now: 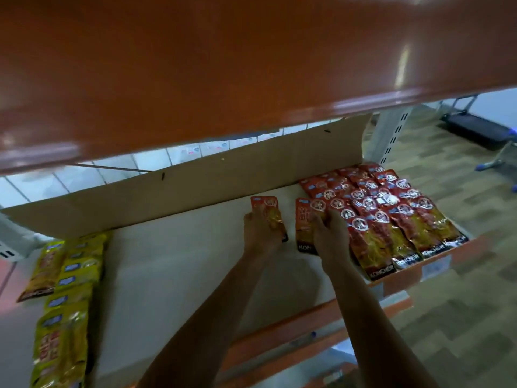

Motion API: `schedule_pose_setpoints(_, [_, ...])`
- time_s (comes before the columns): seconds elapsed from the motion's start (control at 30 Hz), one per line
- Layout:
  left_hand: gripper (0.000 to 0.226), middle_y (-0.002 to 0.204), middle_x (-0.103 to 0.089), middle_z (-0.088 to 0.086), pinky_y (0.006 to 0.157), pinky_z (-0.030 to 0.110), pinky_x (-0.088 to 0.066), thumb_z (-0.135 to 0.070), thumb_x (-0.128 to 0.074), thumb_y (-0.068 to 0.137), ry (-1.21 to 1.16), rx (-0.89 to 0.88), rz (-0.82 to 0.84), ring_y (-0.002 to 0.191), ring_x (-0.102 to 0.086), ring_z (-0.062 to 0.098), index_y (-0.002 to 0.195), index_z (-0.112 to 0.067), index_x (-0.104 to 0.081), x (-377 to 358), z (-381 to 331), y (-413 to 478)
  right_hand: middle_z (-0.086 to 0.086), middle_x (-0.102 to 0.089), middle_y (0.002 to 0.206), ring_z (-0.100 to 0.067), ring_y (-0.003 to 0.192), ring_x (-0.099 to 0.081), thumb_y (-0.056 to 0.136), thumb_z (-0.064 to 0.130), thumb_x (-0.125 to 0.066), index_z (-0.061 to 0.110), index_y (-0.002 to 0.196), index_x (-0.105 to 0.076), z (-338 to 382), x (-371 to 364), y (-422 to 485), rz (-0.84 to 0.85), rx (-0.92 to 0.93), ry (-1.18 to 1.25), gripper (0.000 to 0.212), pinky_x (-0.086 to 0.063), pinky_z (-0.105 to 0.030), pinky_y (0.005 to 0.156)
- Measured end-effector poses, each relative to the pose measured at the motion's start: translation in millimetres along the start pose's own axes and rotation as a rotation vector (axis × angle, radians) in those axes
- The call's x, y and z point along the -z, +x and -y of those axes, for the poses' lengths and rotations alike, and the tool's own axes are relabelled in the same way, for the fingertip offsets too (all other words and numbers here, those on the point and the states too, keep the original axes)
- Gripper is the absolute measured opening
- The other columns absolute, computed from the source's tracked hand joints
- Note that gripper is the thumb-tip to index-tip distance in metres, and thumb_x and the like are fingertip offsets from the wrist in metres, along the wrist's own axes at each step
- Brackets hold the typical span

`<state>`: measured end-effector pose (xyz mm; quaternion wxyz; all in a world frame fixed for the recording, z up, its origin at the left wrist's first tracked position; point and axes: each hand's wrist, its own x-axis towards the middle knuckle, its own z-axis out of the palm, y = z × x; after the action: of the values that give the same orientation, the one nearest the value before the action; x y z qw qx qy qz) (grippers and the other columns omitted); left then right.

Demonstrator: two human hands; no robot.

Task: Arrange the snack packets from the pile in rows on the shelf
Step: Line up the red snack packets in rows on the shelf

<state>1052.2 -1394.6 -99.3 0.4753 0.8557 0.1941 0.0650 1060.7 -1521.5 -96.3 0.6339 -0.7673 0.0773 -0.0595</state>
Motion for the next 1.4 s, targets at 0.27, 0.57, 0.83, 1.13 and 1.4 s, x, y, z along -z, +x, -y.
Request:
schedule_pose_setpoints(0.27, [0.052,0.146,-0.027,0.02,0.103,0.036,-0.036,-0.002,-0.054,0.09,0.259,-0.088,0.011,0.128,-0.038,0.037,0.139,0.001,-0.036,-34,-25,20,0.004,-0.051,0.067,-0.007,0.055,-0.045,0.093,0.022,-0.054,0.013,0.087,-0.05,3,19,48,0.074,0.186,-0.228,0.012,-0.036,-0.019,0.046])
schedule_pose_setpoints(0.57, [0.047,0.138,-0.043,0.008,0.094,0.038,-0.041,-0.031,-0.063,0.089,0.624,-0.072,-0.047,0.119,-0.039,0.032,0.133,-0.018,-0.051,-60,-32,52,0.009,-0.047,0.068,-0.004,0.058,-0.042,0.093,0.022,-0.054,0.013,0.093,-0.049,0,43,74,0.081,0.225,-0.252,0.01,-0.03,-0.023,0.051])
schedule_pose_setpoints(0.83, [0.032,0.127,-0.049,0.014,0.097,0.034,-0.036,-0.03,-0.051,0.096,0.576,-0.11,-0.054,0.116,-0.042,0.031,0.122,-0.013,-0.059,-74,-30,67,0.004,-0.047,0.067,-0.01,0.058,-0.042,0.093,0.021,-0.054,0.007,0.095,-0.049,2,54,81,0.084,0.237,-0.244,0.014,-0.034,-0.029,0.058])
schedule_pose_setpoints(1.13, [0.034,0.127,-0.051,0.016,0.096,0.039,-0.043,-0.032,-0.053,0.096,0.5,-0.132,-0.061,0.116,-0.048,0.031,0.124,-0.015,-0.059,-75,-34,70,0.004,-0.044,0.065,-0.011,0.056,-0.039,0.092,0.016,-0.054,0.009,0.09,-0.047,0,62,82,0.109,0.271,-0.221,0.009,-0.033,-0.027,0.053])
schedule_pose_setpoints(1.4, [0.03,0.113,-0.062,0.012,0.082,0.03,-0.042,-0.023,-0.042,0.1,0.276,-0.206,-0.228,0.102,-0.057,0.023,0.118,-0.008,-0.059,-60,-38,51,-0.003,-0.057,0.087,-0.023,0.08,-0.057,0.09,0.015,-0.056,0.008,0.133,-0.043,3,58,78,0.117,0.256,-0.243,0.045,-0.05,-0.041,0.073])
